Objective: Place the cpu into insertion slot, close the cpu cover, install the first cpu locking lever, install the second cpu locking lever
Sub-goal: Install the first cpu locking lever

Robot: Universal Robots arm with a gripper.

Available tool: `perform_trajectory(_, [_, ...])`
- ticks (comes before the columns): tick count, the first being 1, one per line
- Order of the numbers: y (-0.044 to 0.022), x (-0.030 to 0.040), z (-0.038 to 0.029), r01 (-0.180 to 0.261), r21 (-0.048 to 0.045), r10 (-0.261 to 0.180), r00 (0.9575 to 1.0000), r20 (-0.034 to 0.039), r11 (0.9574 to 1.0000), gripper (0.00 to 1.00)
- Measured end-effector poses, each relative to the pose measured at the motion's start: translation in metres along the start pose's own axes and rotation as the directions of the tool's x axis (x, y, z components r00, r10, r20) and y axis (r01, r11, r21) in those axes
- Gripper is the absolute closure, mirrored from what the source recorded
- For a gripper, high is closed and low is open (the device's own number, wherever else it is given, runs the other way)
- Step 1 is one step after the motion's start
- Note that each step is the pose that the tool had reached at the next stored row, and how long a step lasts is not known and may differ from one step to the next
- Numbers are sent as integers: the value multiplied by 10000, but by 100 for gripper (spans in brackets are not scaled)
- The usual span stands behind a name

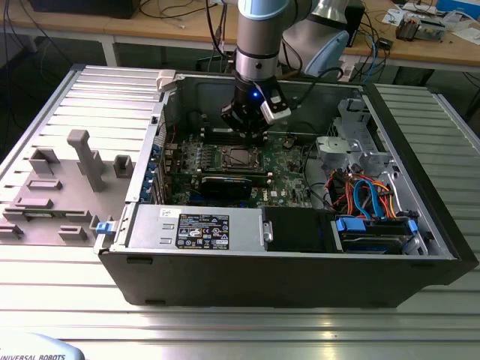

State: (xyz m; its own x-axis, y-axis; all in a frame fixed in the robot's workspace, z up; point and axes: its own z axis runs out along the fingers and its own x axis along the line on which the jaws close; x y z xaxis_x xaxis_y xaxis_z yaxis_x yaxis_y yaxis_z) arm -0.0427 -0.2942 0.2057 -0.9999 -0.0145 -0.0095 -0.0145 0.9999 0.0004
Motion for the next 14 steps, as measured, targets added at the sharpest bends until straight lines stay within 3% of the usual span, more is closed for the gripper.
perform_trajectory(14, [-10, -4, -7, -8, -1, 8, 10000, -2, 10000, 89])
